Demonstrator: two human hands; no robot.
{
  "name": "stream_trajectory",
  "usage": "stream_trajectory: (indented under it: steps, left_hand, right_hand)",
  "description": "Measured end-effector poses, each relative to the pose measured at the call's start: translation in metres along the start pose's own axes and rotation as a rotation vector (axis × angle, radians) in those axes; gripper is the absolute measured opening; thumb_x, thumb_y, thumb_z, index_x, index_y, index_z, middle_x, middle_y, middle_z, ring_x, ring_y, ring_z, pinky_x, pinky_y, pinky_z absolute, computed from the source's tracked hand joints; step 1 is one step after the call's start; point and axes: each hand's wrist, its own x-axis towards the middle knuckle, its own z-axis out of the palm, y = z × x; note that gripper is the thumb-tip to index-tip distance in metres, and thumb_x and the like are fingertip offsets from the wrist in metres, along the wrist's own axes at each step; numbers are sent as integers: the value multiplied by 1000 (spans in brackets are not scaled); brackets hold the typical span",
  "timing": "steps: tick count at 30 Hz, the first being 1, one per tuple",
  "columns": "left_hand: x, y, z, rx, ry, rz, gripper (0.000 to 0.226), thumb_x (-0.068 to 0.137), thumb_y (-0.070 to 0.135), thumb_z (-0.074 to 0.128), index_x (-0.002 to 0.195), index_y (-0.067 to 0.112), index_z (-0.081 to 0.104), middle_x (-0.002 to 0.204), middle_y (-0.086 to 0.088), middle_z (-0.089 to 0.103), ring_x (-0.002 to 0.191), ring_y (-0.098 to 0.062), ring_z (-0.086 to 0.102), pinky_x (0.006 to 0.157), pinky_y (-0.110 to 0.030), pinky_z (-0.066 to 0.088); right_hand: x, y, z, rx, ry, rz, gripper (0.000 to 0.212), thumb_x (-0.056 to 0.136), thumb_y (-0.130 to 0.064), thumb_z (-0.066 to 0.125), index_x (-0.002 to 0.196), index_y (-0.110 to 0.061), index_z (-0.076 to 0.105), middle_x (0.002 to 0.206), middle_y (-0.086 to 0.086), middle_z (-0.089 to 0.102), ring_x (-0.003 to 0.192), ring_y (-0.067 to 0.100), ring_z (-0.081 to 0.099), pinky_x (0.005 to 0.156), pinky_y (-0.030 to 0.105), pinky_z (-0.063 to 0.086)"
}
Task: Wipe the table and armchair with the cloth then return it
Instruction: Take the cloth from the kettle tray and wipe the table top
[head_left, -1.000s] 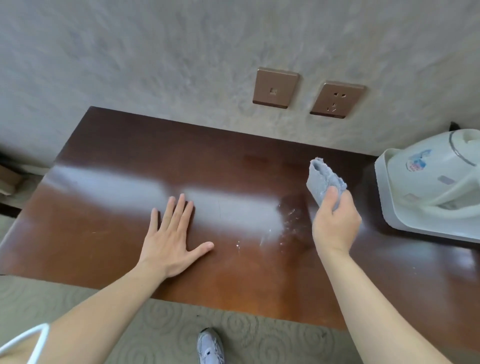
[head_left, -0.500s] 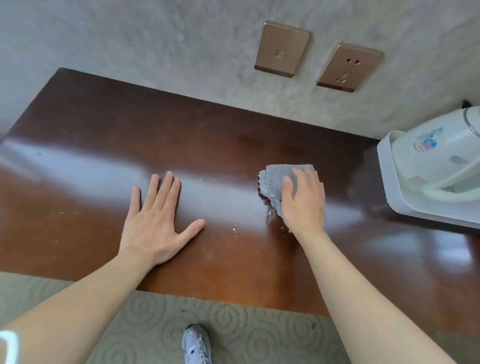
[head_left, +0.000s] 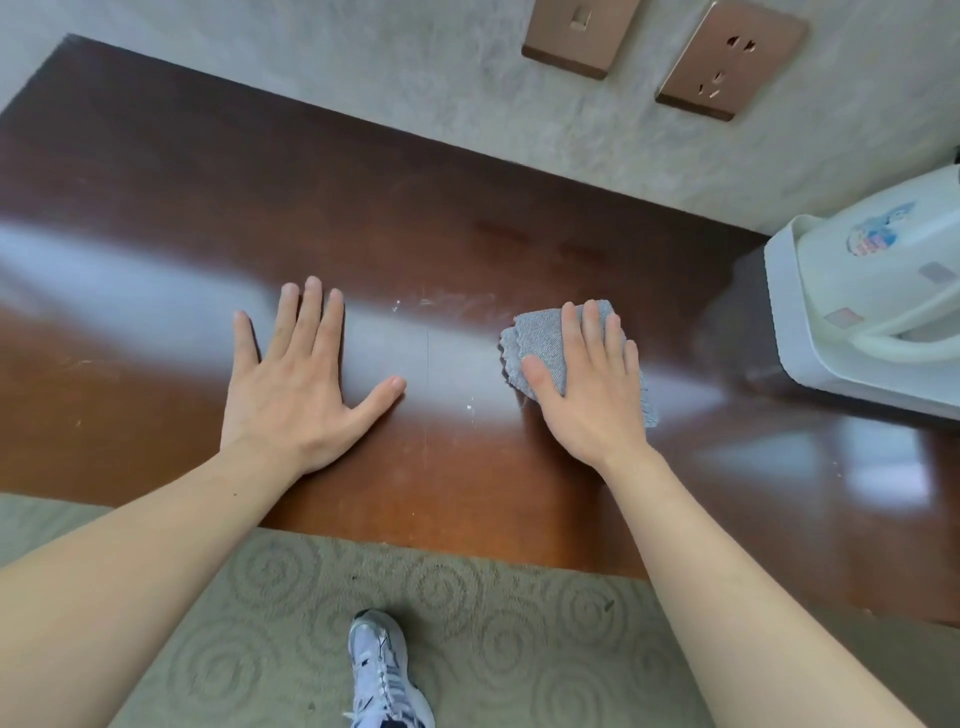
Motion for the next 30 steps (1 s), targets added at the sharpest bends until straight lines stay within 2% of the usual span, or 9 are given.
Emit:
stream_trajectory:
  steps: [5,10,15,20,25,30]
  left_hand:
    - [0,0,-3,-9,-23,4,110,82,88,4,161,13,0,170,-5,-5,156,-20,-9,123,-57,1]
    - [1,-1,-2,22,-38,25,110,81,86,9,161,10,1,169,-8,-5,156,-23,-8,123,-58,4]
    - [2,-1,0,18,-31,17,108,83,86,6,161,11,1,169,-8,-4,156,-23,-7,123,-58,4]
    - [3,-2,-1,5,-41,28,107,85,86,5,161,10,4,169,-9,-1,156,-24,-4,123,-58,4]
    - [2,-3,-3,-11,-60,37,107,85,85,4,161,10,6,169,-10,1,156,-25,-3,123,-58,4]
    - [3,-4,-1,-16,-64,46,106,86,84,7,161,9,9,169,-11,3,156,-26,-2,122,-60,4]
  right_hand:
    - [-63,-37,15,60,-19,-6,78,94,-69,8,158,-28,-8,165,-5,-19,148,14,-28,122,42,-12]
    - [-72,-51,29,-33,-24,-60,80,94,-71,15,158,-29,-10,166,-4,-18,148,16,-29,121,43,-14]
    - [-16,-53,22,-79,-5,-144,83,92,-72,20,158,-29,-7,167,-4,-14,150,17,-23,122,43,-12]
    - [64,-64,5,-93,2,-185,87,92,-70,22,159,-20,-4,168,3,-8,153,23,-13,124,47,-4]
    - [139,-85,-4,-108,52,-121,88,96,-67,26,159,-12,0,166,15,-5,153,31,-7,123,49,-4]
    - [177,-101,-4,-110,73,-147,81,98,-62,24,159,-13,4,167,14,1,154,29,-4,123,49,-2]
